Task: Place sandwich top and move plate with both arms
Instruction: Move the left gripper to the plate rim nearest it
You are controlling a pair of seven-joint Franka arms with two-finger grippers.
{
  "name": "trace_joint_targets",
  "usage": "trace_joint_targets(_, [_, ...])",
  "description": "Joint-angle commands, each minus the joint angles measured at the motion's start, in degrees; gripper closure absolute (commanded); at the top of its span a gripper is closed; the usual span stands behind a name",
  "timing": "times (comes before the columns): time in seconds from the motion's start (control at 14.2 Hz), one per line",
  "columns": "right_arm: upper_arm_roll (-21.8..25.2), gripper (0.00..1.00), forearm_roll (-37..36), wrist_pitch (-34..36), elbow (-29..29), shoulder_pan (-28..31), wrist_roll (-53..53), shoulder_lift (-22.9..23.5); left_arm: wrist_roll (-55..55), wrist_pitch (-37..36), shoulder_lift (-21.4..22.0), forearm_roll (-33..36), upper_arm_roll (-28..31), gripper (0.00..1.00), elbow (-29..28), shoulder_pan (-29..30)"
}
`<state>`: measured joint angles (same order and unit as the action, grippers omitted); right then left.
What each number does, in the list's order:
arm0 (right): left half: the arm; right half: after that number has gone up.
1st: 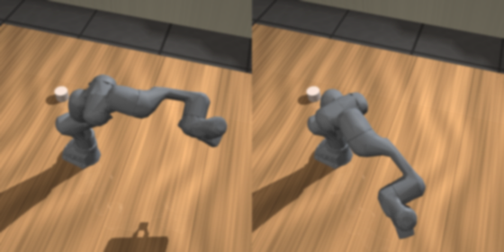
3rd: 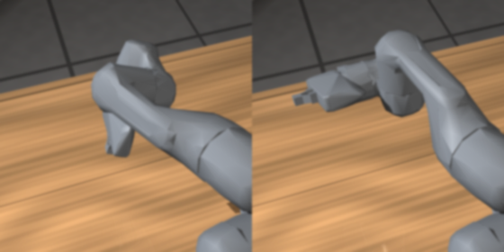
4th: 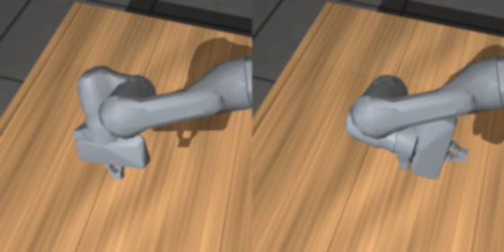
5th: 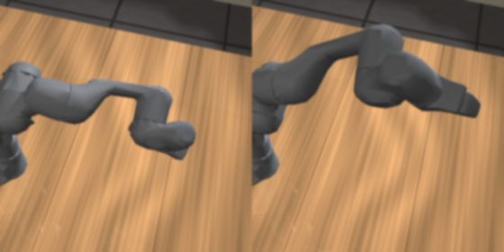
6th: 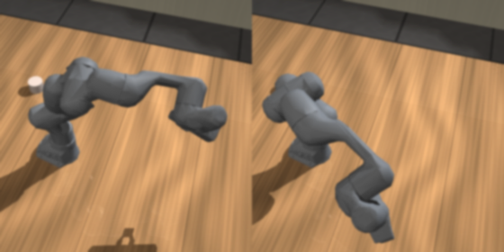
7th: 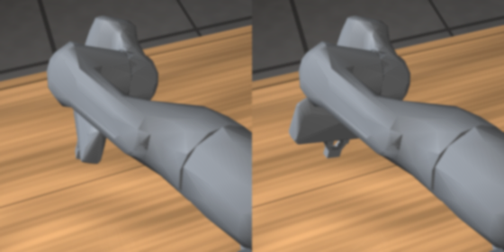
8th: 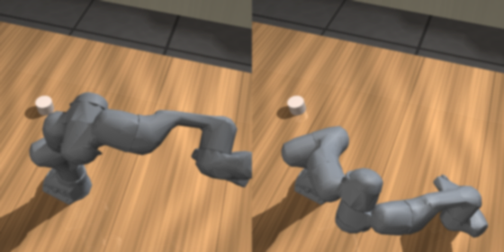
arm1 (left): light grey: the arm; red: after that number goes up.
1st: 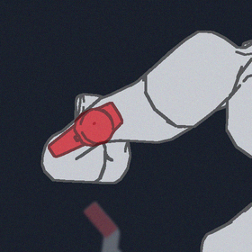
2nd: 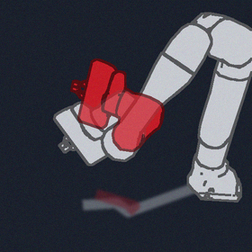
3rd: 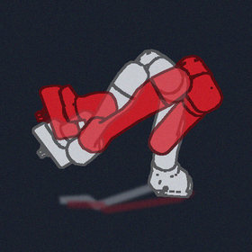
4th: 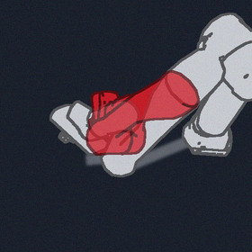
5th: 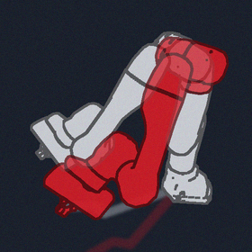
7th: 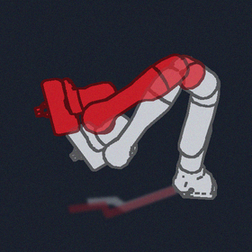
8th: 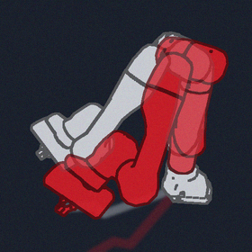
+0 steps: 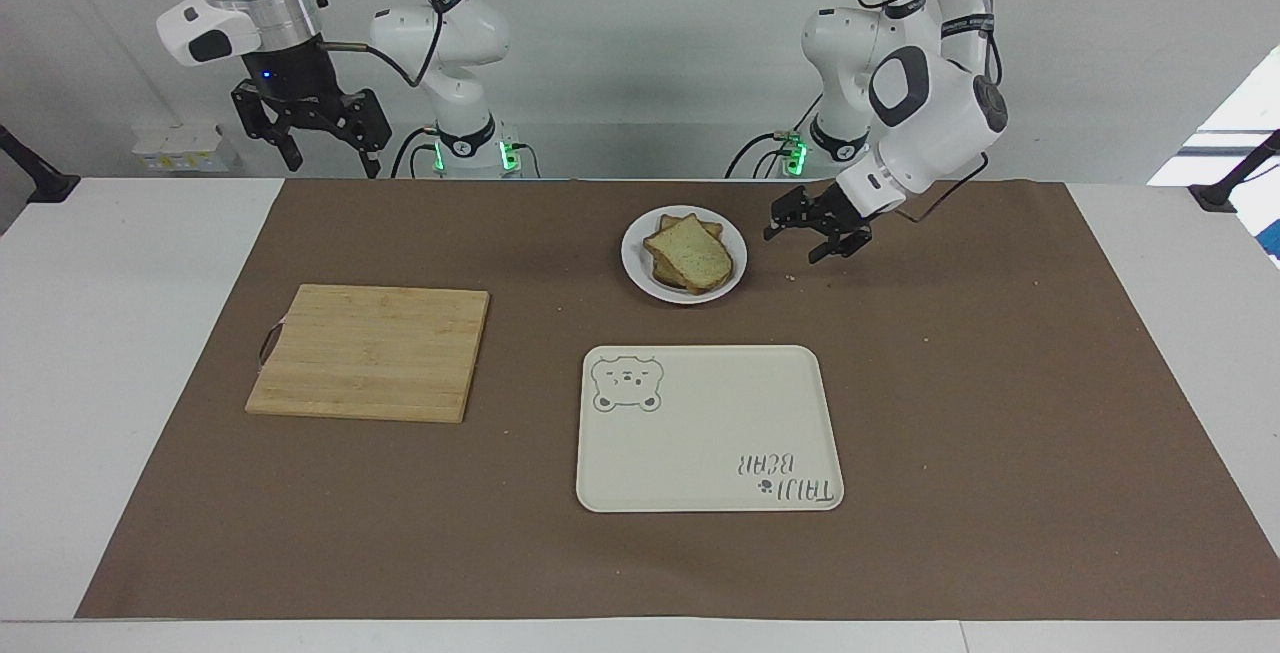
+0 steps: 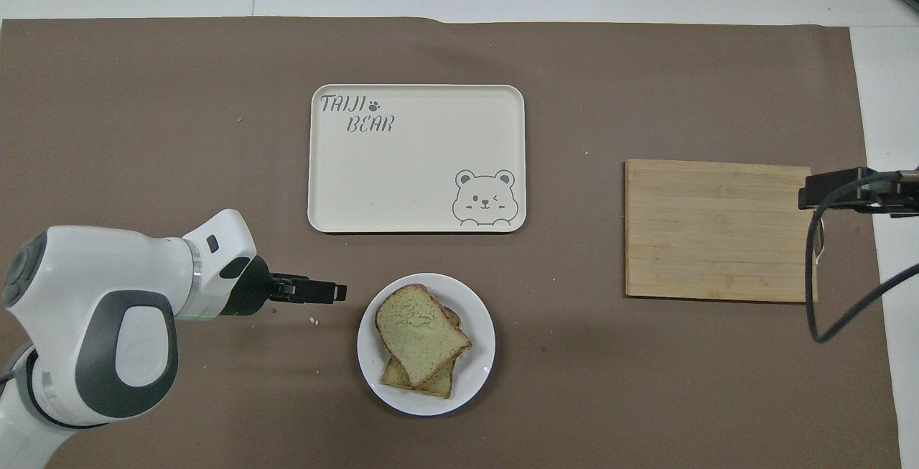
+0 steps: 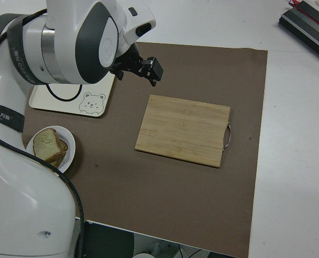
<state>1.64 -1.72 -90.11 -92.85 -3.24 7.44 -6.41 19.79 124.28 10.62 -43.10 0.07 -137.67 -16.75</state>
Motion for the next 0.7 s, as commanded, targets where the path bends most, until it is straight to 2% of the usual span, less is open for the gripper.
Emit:
trace_joint_targets(0.0, [-0.6,0.00,0.9,1.0,-0.8,0.7,-1.9,-0.3,10.2,3.9,2.2,-8.6,0.9,0.00,-7.4,-0.8])
trace_joint_targets(0.21, [-0.9,0.00,2.2,1.3,-0.8,0.3,-1.5,-0.4,16.0,4.3,2.0,-14.4,0.9,0.06,-10.2,-0.7])
trace_joint_targets(0.35, [-0.7,0.00,4.0,3.6,0.4,0.6,-1.8,-0.2,23.9,4.6,1.4,-20.7,0.9,0.05,-12.6,-0.5])
trace_joint_targets(0.56, [-0.4,0.00,2.7,5.1,1.9,0.7,-2.9,-0.2,29.7,5.4,0.8,-27.9,0.9,0.10,-15.2,-0.8])
trace_joint_targets(0.63, [-0.1,0.00,2.3,4.5,2.1,1.0,-6.2,-0.3,31.3,4.8,0.0,-29.7,0.9,0.12,-15.3,-0.7])
